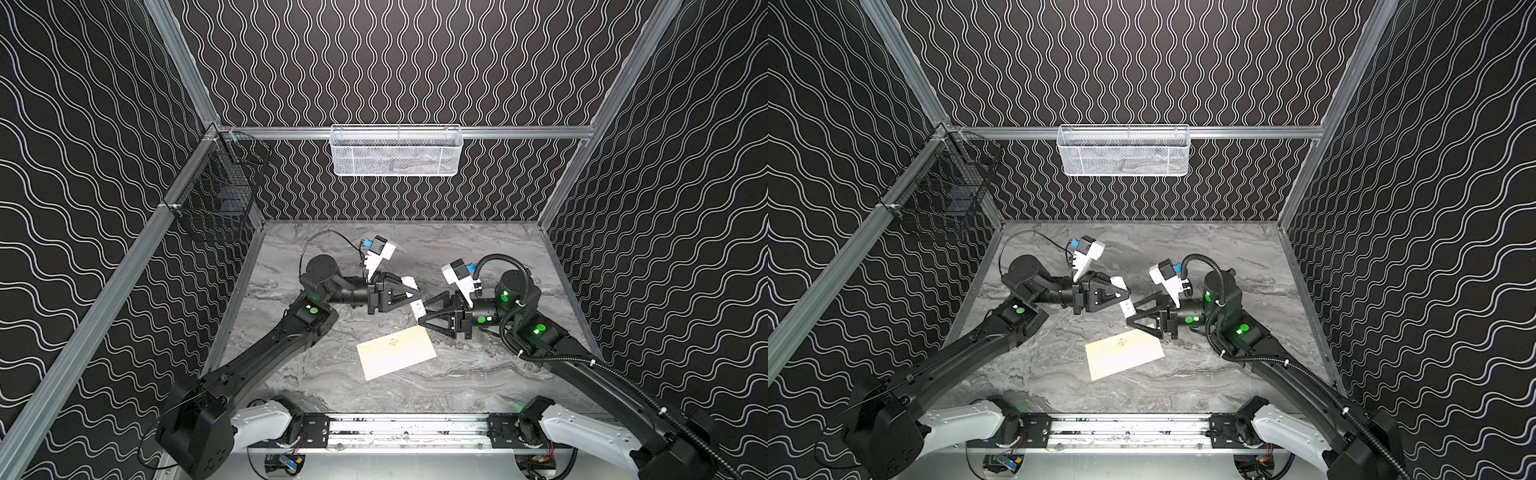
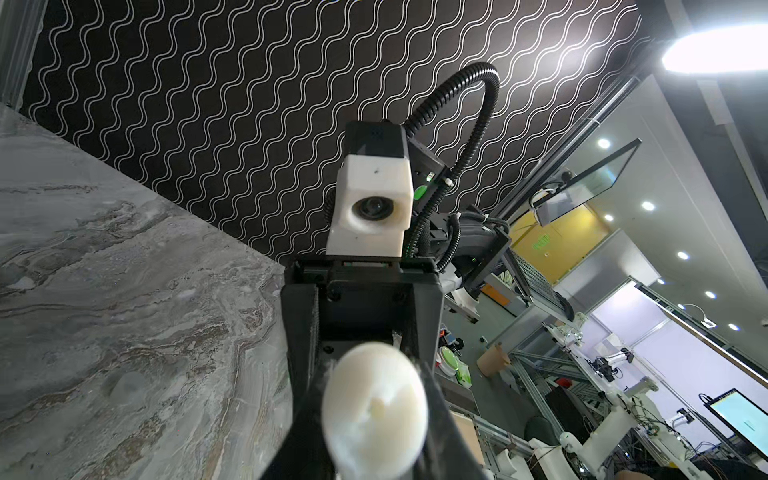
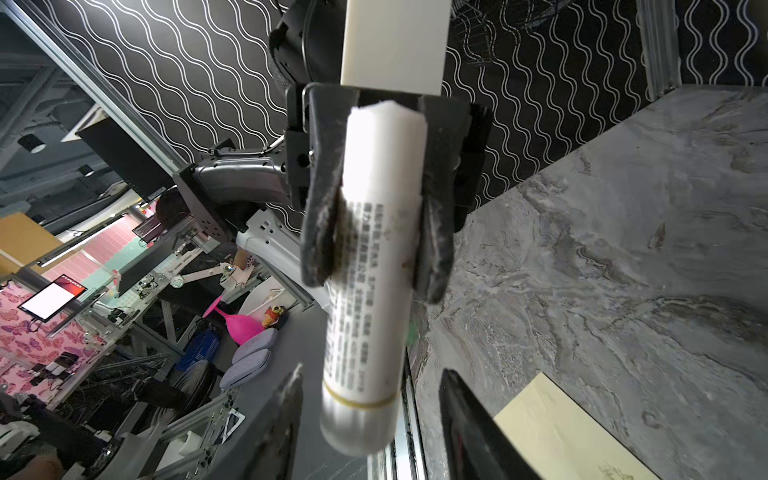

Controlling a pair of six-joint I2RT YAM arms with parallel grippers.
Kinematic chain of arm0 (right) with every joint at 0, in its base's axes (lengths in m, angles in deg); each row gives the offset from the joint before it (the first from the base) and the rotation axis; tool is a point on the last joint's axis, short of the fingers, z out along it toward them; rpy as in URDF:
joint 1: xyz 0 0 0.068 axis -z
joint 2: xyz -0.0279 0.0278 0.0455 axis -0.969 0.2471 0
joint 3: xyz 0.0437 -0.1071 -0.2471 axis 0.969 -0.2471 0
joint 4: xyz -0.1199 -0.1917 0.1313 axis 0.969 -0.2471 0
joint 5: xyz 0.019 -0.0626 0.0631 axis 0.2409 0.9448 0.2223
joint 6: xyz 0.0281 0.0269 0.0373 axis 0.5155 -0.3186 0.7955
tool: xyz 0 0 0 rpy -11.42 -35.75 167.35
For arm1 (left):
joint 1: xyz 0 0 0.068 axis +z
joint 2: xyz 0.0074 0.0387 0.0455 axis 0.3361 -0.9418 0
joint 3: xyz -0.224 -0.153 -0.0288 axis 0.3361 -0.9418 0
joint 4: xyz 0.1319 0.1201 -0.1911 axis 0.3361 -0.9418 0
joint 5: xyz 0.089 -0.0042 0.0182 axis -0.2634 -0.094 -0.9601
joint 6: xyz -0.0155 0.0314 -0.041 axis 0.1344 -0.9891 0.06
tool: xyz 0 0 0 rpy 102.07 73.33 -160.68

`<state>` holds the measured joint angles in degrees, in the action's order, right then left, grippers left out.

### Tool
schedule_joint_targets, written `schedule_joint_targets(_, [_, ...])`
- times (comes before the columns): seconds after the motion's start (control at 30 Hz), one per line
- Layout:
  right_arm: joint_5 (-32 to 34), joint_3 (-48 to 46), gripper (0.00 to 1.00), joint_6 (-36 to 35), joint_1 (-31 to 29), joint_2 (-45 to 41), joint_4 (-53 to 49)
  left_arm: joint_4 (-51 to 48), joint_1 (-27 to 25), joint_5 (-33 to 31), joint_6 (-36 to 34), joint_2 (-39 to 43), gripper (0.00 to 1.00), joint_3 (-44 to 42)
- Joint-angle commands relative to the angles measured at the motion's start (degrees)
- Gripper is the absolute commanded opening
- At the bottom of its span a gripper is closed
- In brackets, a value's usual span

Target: Place the letter into the envelope and seal it

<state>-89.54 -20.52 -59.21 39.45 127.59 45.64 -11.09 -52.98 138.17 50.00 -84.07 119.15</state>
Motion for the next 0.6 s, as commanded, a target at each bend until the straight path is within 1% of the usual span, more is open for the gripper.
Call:
schedule_joint_targets(0.0, [-1.2,0.3,0.48,1.5,-0.2,0.3,5.2,5.1,0.0,-0.4,2.1,-0.6,0.00,-0.1])
schedule_joint_targets(0.07, [-1.6,0.8,0.43,1.8,-0.6,1.0,5.6,5.7,0.0,-0.6,2.6,-0.9,0.00,-0.2])
schedule_joint_targets(0.1, [-1.8,1.0,0.43,1.7,-1.0,1.3,5.5,5.6,0.0,-0.9,2.4,-0.8,0.00,-0.2])
schedule_joint_targets(0.23, [-0.7,2.1,0.35,-1.3,-2.5,1.9,2.0,3.3,0.0,-1.4,0.7,-0.6,0.00,0.6])
schedule_joint_targets(0.27, [-0.7,2.3,0.33,-1.5,-2.6,1.9,1.6,3.1,-0.1,-1.5,0.7,-0.6,0.00,0.8])
schedule_joint_targets(0.33, [-0.3,2.6,0.24,-2.2,-2.6,1.6,0.4,2.0,-0.1,-1.7,-0.3,-0.5,0.00,1.0])
schedule_joint_targets(0.47, [3.3,3.1,0.18,-2.9,-2.8,0.2,-2.0,-0.6,-0.1,-2.9,-2.2,-0.1,0.00,0.9])
schedule_joint_targets(0.53, [7.2,4.7,0.15,-4.3,-3.5,0.0,-6.0,-3.0,-0.1,-3.8,-3.9,0.3,0.00,1.2])
schedule_joint_targets(0.57, [10.5,6.0,0.13,-5.3,-4.0,0.1,-9.3,-4.4,-0.1,-4.7,-4.9,0.7,0.00,1.3])
